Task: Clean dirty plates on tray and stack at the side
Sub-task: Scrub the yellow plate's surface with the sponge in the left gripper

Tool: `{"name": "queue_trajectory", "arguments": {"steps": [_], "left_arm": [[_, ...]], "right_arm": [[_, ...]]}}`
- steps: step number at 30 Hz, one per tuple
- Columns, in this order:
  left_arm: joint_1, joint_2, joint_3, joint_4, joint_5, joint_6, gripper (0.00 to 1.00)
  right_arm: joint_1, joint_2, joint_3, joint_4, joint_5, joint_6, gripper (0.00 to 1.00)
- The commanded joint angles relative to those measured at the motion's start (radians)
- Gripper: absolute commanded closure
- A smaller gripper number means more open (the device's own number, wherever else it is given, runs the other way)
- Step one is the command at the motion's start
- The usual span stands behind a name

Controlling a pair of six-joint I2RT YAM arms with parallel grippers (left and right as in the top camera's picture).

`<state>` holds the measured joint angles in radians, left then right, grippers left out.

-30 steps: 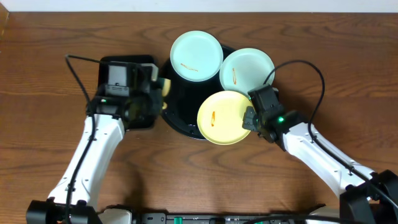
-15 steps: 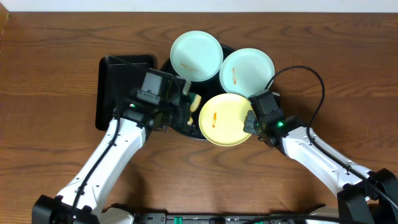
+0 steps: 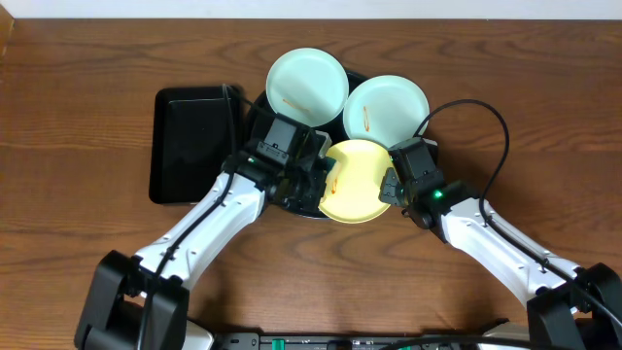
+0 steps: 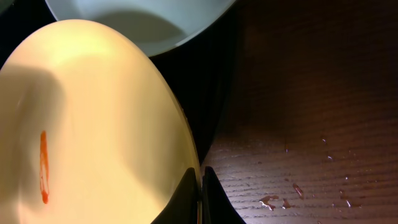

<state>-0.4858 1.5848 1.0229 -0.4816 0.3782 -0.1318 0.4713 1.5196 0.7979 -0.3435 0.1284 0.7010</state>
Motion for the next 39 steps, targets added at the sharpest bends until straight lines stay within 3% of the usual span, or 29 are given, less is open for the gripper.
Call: {"name": "queue_trajectory", "arguments": {"steps": [1,11,22,39], "left_arm": [[-0.005,0.009,0.004,0.005,-0.012,-0.005,0.92],[-0.005,0.047,0.003,0.02,-0.012,-0.005,0.92],[-0.005,0.102,0.004,0.149,-0.012,-0.006,0.92],[-0.079,0.103,0.003,0.05,-0.013,-0.012,0.92]], "right_arm": [[0.014,0.005,-0.007,0.003,0.017,0.016,0.99],[0.014,0.005,-0.011,0.003,0.018,0.016,0.99],[0.014,0.005,-0.043,0.014,0.017,0.016,0.99],[0.014,0.005,-0.064,0.06,0.013,0.016,0.99]]}}
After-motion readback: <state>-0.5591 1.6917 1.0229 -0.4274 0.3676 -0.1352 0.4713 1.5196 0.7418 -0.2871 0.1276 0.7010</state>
